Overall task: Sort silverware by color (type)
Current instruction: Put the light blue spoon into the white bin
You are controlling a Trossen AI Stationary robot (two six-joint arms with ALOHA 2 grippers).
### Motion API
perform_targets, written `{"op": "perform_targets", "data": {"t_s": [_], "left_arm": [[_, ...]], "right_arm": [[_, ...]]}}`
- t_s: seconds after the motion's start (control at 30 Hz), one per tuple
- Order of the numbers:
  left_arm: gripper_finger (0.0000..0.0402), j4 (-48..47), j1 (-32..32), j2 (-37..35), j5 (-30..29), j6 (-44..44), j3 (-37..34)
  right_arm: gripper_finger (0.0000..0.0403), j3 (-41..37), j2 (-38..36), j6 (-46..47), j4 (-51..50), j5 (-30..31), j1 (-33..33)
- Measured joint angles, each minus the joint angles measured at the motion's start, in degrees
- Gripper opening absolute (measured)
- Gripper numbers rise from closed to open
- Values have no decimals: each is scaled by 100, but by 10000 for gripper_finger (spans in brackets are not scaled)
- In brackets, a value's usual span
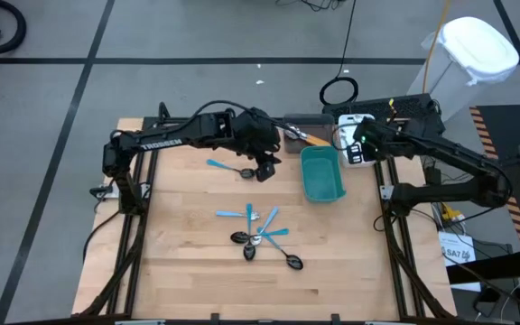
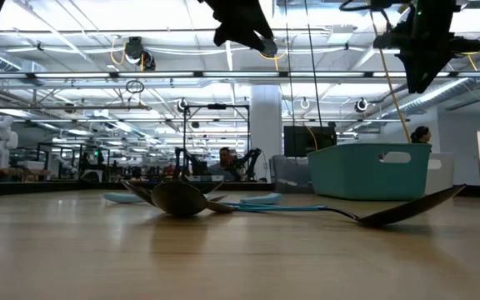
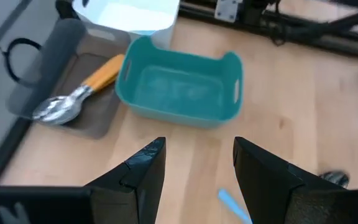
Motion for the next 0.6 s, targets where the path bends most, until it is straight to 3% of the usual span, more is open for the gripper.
{"op": "perform_targets", "data": {"t_s": [0.3,0.6], "left_arm": [[186,-80,-142,4,139,-250,-170],[186,-53,-131,3,79,-325,-170]], "right_arm": [[51,0,446,-1730,407,-384,-1199],[51,-2,1268,-2847,406,-897,-2017]]}}
